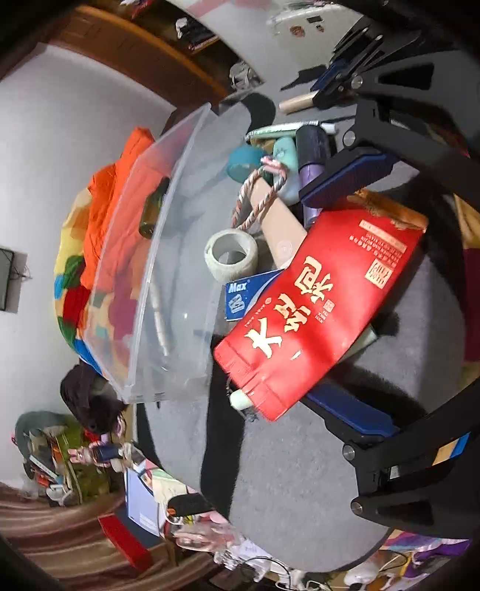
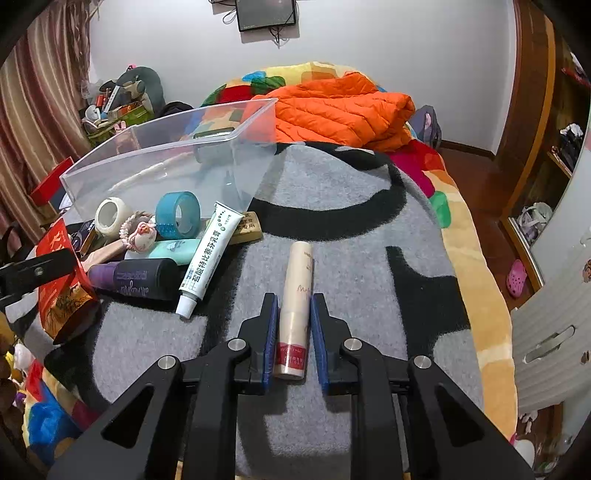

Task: Organize objects
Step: 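Grasp the beige tube with right tool while left tool lifts red package, then shift the red package upright between the left tool's fingers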

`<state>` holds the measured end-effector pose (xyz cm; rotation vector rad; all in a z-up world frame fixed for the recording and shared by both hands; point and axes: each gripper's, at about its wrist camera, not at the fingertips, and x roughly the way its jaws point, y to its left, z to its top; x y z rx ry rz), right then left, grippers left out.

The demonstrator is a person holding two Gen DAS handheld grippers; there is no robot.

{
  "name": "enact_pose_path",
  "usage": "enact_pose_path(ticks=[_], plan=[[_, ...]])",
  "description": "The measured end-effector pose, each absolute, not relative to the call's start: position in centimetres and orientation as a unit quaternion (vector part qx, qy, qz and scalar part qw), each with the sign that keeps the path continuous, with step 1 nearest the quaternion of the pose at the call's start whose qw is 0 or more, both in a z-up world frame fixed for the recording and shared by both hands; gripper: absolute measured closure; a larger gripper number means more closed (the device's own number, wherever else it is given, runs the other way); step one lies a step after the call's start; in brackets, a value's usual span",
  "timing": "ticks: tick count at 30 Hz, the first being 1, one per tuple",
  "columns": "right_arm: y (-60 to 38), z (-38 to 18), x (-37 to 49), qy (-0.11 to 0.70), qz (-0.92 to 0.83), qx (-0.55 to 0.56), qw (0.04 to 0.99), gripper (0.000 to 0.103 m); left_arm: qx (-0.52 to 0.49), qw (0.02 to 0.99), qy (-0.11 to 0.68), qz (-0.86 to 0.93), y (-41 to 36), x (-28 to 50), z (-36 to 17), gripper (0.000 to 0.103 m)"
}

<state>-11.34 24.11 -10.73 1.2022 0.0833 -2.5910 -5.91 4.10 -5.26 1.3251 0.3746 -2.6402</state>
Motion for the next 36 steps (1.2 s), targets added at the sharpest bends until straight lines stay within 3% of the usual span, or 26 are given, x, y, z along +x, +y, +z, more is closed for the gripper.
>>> enact_pose_path(ticks=[7,14,17,23,27,36], plan=[[24.0,-10.8,-11.2,0.032,-0.9,0.412,0.141,0.087,0.424,0.062,0.067,-0.901,6.6,-4.4,-5.4,0.01],[23.9,-10.7,-11.1,0.034,-0.9,0.412,0.138,0.087,0.421,0.025,0.028,-0.906,6.4,-2.6,-4.9,0.056],[23.9,-10.7,-11.0,0.035,-0.9,0.412,0.137,0.087,0.426,0.007,0.046,-0.903,4.8,-1.5,-4.7,0.062],[23.8,-10.6,-10.9,0.036,-0.9,0.412,0.137,0.087,0.418,0.014,0.025,-0.908,2.6,0.3,-4.2,0.061],[23.9,-10.5,-10.9,0.034,-0.899,0.415,0.136,0.087,0.415,0.003,0.041,-0.909,2.0,-0.5,-3.9,0.035],[24.4,-10.5,-11.8,0.014,-0.896,0.426,0.125,0.087,0.425,0.013,0.022,-0.905,4.5,-2.8,-5.3,0.02]])
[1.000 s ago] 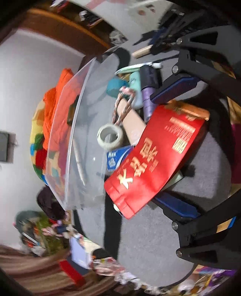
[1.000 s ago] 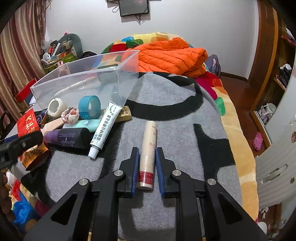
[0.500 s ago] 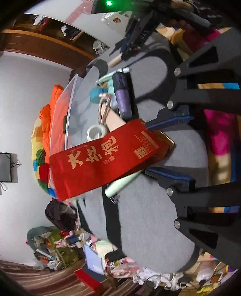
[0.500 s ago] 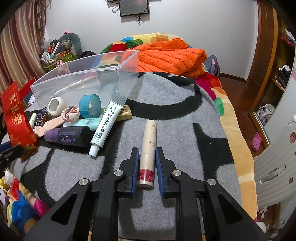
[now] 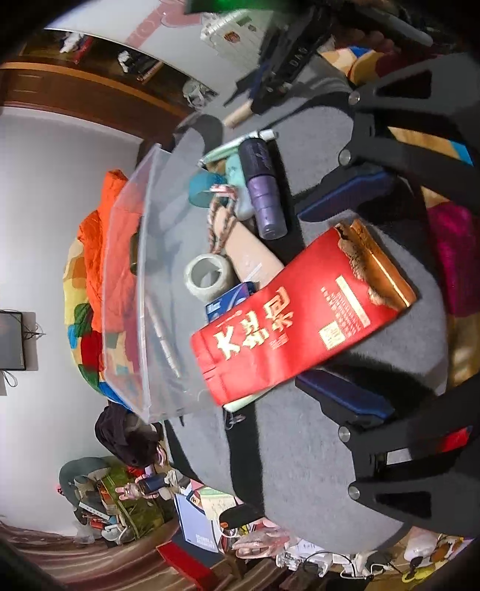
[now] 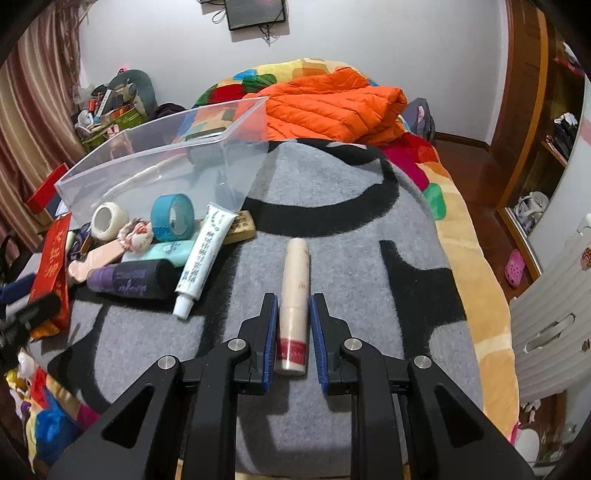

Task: Organize objects
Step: 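Shift the red package upright between the left tool's fingers, then carry the red package and beige tube into the clear box and release both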

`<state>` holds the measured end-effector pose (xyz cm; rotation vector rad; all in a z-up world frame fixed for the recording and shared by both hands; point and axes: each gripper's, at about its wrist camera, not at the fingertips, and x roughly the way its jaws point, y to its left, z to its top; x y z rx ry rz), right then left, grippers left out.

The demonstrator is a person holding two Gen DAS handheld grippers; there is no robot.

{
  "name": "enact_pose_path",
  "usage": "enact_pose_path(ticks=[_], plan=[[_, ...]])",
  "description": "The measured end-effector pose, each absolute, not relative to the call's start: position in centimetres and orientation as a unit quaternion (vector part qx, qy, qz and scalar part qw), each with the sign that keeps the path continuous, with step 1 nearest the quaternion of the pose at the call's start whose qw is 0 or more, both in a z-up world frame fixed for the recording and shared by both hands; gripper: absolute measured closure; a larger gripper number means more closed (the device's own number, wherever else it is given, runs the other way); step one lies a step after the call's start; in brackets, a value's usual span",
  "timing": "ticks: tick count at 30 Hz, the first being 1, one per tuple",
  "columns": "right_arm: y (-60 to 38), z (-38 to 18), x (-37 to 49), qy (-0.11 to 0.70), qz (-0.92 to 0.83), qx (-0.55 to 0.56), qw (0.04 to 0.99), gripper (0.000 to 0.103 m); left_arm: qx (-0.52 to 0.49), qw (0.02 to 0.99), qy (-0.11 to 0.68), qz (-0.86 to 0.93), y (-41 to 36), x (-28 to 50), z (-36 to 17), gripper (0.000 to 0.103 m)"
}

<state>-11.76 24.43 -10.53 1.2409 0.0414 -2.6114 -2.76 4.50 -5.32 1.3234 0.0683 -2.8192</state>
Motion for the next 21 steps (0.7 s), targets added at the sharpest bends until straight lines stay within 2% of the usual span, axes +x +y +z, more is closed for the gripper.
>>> enact_pose_path(ticks=[4,5,6,7,21], plan=[[24.1,-10.7,-12.0,0.025,-0.901,0.417,0.115,0.088,0.428,0.034,0.019,-0.903,4.6,-2.5,-6.7,0.024],[24.0,-10.7,-11.9,0.028,-0.903,0.414,0.113,0.089,0.424,0.035,0.026,-0.905,4.4,-2.3,-6.8,0.034],[23.9,-10.7,-11.8,0.032,-0.904,0.412,0.111,0.089,0.422,0.037,0.027,-0.906,4.3,-2.2,-6.7,0.04],[23.9,-10.6,-11.7,0.033,-0.905,0.41,0.111,0.089,0.417,0.044,0.027,-0.907,4.0,-2.0,-6.6,0.041],[23.1,-4.9,-10.2,0.007,-0.926,0.349,0.144,0.089,0.349,0.049,0.053,-0.935,1.3,1.2,-2.3,0.043]])
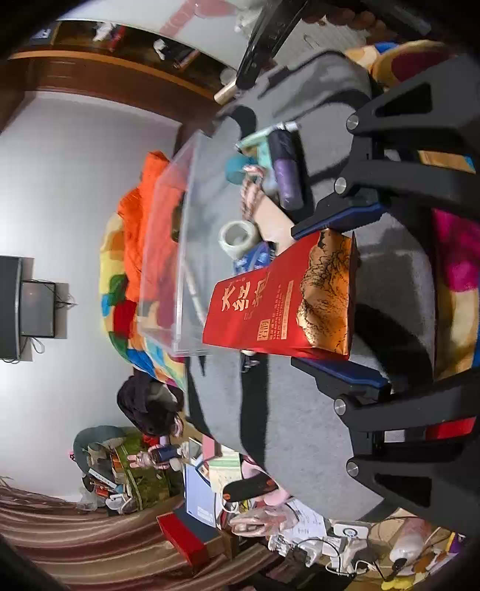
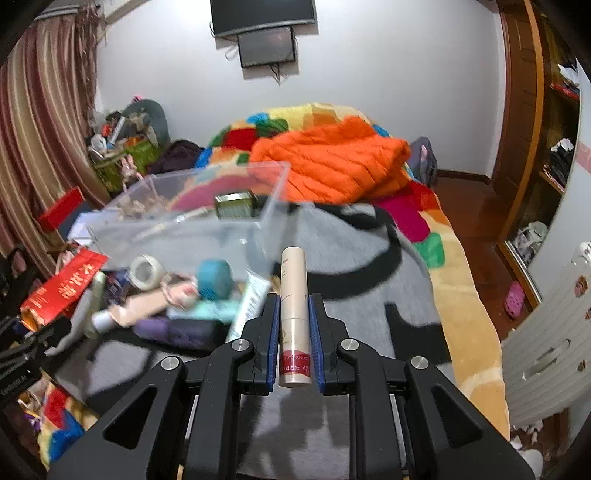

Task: Organize objects
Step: 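Carry the red package and beige tube into the clear box and release both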

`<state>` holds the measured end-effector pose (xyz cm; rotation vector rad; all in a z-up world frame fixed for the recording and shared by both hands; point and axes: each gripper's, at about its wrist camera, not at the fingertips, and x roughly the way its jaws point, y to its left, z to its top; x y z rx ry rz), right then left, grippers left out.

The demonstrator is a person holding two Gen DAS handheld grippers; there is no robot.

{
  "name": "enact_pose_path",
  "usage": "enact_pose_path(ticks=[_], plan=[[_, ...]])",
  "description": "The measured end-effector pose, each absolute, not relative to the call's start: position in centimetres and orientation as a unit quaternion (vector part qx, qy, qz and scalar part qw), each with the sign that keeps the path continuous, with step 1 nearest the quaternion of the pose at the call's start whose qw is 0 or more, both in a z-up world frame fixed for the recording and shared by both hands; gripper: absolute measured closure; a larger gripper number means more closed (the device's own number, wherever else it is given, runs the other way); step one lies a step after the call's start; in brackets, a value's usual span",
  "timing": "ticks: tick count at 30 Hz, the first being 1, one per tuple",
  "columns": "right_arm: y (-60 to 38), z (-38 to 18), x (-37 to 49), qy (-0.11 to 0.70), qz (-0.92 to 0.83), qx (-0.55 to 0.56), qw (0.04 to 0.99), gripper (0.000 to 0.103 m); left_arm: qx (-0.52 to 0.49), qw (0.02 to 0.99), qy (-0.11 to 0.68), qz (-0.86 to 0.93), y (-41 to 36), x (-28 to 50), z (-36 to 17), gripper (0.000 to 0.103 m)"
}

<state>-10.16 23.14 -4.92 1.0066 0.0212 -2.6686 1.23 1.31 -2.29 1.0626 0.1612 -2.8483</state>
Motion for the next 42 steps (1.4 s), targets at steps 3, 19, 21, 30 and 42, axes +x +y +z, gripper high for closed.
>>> enact_pose_path(ticks=[3,19,21,30,42], plan=[[22.5,-3.7,-10.3,0.005,-0.929,0.337,0.155,0.089,0.333,0.043,0.061,-0.94,0.7,1.5,-0.8,0.043],[19.3,-0.7,-15.2,-0.018,-0.923,0.326,0.204,0.089,0.287,-0.002,0.062,-0.956,-0.8,-3.9,4.4,0.043],[18.8,-0.8,-16.2,-0.015,-0.921,0.33,0.207,0.089,0.297,-0.008,0.055,-0.953,-0.5,-5.6,4.0,0.043],[15.9,-2.3,-20.4,0.016,-0.909,0.36,0.211,0.089,0.352,-0.021,0.041,-0.935,0.3,-12.7,0.8,0.043],[12.6,-5.7,-24.7,0.054,-0.876,0.422,0.227,0.089,0.408,-0.084,0.056,-0.908,0.7,-17.9,-1.0,0.043]])
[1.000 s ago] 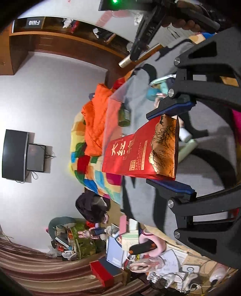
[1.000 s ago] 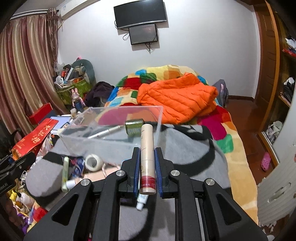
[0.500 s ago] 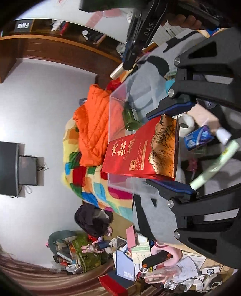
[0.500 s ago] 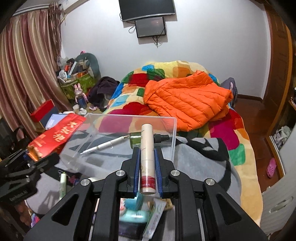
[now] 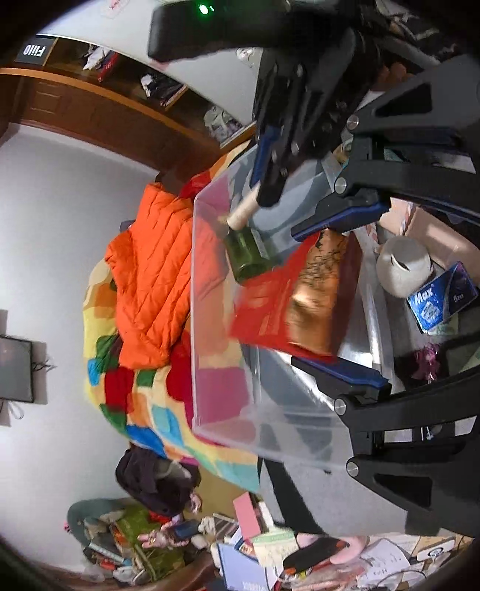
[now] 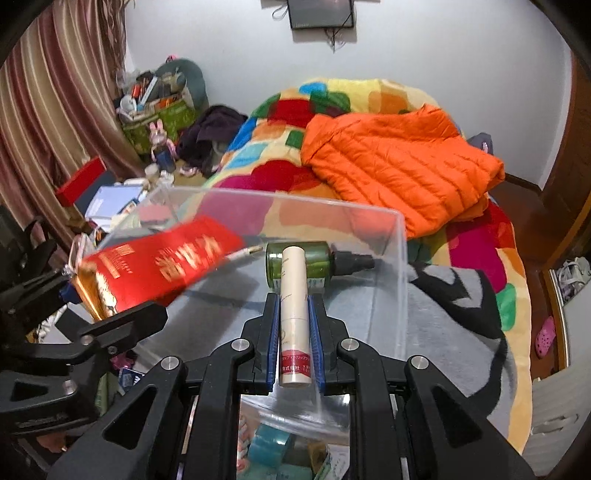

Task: Organize objects
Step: 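Carry the red package and beige tube into the clear box and release both, then grasp light green roller tube with left tool while right tool grasps white ointment tube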

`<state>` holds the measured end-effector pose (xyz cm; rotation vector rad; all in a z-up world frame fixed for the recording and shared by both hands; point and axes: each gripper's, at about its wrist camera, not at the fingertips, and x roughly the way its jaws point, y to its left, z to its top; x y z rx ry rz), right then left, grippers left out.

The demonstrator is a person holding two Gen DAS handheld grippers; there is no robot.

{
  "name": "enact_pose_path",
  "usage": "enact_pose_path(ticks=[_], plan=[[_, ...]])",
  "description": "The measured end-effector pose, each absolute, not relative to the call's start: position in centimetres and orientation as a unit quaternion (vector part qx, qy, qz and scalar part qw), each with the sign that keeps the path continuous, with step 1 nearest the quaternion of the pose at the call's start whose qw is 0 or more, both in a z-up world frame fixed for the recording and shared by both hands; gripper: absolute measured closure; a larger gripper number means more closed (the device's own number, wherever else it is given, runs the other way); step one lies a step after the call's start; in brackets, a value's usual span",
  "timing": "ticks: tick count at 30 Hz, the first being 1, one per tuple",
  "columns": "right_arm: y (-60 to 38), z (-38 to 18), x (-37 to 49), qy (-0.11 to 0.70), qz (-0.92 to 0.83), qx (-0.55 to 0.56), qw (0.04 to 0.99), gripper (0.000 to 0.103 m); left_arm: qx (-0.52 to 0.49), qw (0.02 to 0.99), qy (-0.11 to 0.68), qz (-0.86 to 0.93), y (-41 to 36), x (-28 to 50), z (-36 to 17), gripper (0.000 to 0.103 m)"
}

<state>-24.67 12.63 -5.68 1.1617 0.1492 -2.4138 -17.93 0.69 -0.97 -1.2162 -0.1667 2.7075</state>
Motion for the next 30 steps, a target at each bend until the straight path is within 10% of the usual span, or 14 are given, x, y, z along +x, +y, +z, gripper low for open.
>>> enact_pose_path(ticks=[9,20,30], plan=[[12.1,-5.5,-23.4,0.089,-0.878,0.416,0.219,0.088,-0.401,0.079,-0.036,0.912,0.6,-17.1,0.2,0.043],[14.4,-1.6,-19.1,0.09,-0.909,0.351,0.205,0.051,-0.347,0.055,-0.024,0.936,-1.0,-12.4,3.9,0.019],[18.1,-4.3,-16.1,0.064,-0.911,0.372,0.168,0.048,-0.397,0.022,-0.036,0.917,-3.3,-8.5,-0.9,0.015]])
